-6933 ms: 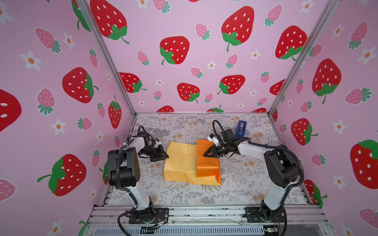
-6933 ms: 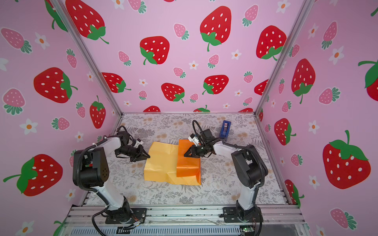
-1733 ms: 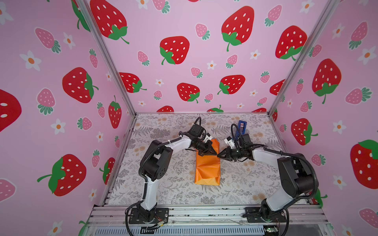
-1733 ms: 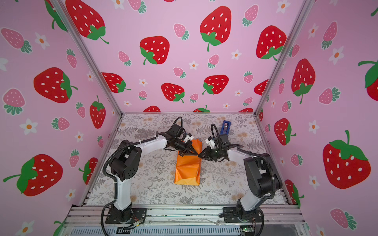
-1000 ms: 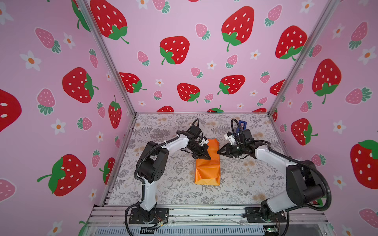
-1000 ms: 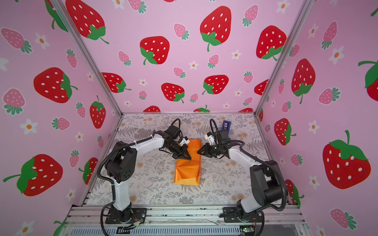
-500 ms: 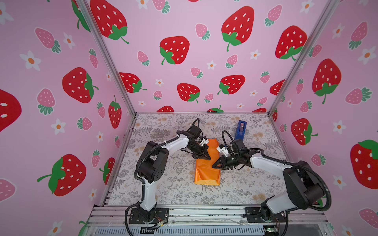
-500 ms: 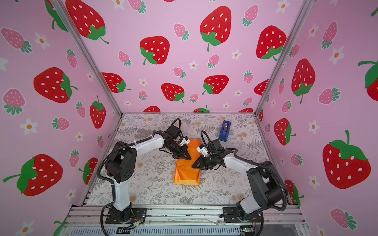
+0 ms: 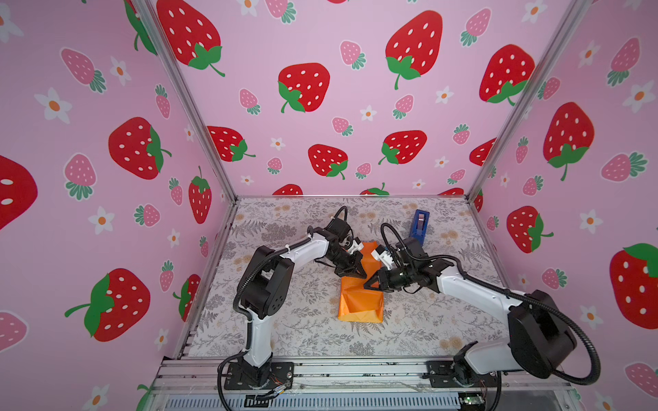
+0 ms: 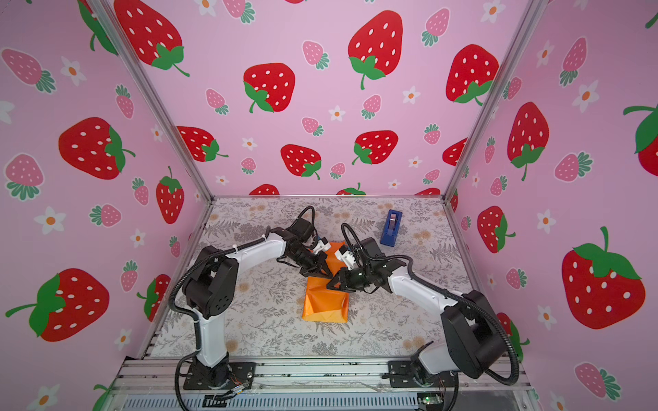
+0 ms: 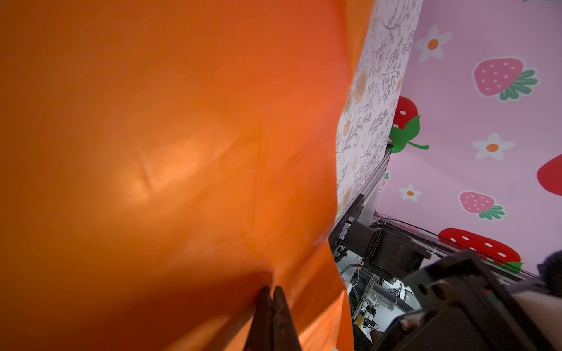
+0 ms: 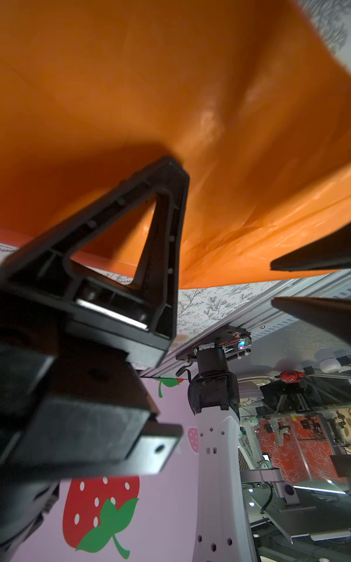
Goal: Wrap a gift box in wrapping paper
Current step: Fold the wrapping paper in the gift box.
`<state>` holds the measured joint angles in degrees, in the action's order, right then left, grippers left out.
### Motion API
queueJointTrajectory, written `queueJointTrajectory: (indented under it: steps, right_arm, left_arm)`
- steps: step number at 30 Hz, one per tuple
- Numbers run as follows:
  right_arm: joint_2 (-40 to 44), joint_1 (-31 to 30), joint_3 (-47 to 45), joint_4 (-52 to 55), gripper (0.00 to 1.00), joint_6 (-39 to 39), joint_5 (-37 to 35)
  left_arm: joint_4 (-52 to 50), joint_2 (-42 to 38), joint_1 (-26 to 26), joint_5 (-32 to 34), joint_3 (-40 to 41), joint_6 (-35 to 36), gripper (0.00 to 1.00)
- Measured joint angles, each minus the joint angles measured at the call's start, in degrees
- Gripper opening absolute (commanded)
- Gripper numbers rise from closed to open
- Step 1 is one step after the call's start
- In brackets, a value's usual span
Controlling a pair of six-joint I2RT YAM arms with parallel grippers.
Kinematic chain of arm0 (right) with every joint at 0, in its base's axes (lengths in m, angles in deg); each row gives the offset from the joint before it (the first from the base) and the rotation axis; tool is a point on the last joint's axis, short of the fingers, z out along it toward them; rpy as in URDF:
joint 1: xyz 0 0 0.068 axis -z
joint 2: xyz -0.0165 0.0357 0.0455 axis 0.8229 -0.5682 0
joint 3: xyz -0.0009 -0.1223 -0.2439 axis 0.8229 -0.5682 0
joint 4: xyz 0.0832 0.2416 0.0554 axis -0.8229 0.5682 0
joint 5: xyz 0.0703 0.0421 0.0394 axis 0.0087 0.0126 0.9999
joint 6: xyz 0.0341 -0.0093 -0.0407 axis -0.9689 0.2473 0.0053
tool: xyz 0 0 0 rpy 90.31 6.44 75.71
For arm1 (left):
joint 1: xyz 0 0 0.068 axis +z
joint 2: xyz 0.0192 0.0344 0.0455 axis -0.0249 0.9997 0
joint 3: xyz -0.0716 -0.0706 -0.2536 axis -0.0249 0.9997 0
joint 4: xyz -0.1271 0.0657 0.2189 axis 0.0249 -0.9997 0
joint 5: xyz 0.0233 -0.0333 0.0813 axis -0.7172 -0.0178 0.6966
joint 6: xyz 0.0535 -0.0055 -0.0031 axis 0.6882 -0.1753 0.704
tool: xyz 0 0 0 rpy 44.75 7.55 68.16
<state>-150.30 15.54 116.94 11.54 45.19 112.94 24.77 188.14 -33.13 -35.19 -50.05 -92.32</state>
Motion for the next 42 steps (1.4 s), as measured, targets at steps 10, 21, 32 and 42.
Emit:
queueJointTrajectory:
  steps: [10, 21, 32, 42]
  right_arm:
    - [-1.46, -1.2, -1.49, 11.63, 0.19, 2.91, -14.25]
    - [-1.57, 6.32, 9.25, 10.08, 0.19, 4.59, -11.06]
    - [-11.63, 7.96, 8.37, 2.56, 0.19, 4.55, -6.45]
    - [-11.63, 7.98, 8.37, 2.47, 0.19, 4.59, -5.79]
  left_arm:
    - [-0.31, 0.0, 0.15, -0.02, 0.0, 0.44, 0.0]
    - [-0.61, -0.15, 0.33, 0.11, 0.0, 0.39, 0.0]
    - [-2.21, -1.03, 0.37, 1.57, -0.98, -0.09, 0.0]
    - [-5.16, -6.49, 0.33, 4.46, -2.67, 0.22, 0.0]
